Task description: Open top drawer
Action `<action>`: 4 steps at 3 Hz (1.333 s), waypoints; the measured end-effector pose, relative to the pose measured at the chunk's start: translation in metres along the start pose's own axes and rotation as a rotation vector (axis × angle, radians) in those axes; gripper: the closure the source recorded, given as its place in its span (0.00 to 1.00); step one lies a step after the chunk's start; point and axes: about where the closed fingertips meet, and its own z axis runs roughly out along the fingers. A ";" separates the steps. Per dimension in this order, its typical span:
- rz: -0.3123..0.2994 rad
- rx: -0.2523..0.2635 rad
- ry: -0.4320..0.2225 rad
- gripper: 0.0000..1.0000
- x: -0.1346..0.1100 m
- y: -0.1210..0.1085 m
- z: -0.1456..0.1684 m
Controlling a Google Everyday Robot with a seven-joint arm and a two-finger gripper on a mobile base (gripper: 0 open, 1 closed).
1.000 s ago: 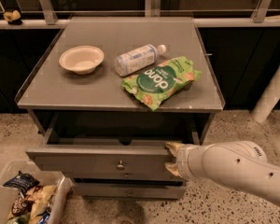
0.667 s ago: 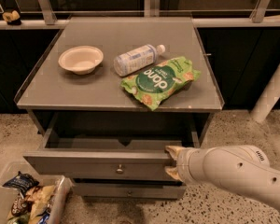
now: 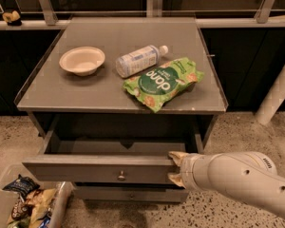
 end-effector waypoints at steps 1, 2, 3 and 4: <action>0.000 0.000 0.000 1.00 -0.001 0.000 -0.001; 0.010 -0.006 -0.003 1.00 -0.003 0.009 -0.005; 0.010 -0.005 -0.003 1.00 -0.004 0.010 -0.006; 0.021 -0.012 -0.006 1.00 -0.006 0.020 -0.010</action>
Offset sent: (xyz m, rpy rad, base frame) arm -0.5036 0.0262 -0.0109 0.2853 0.3514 -0.1997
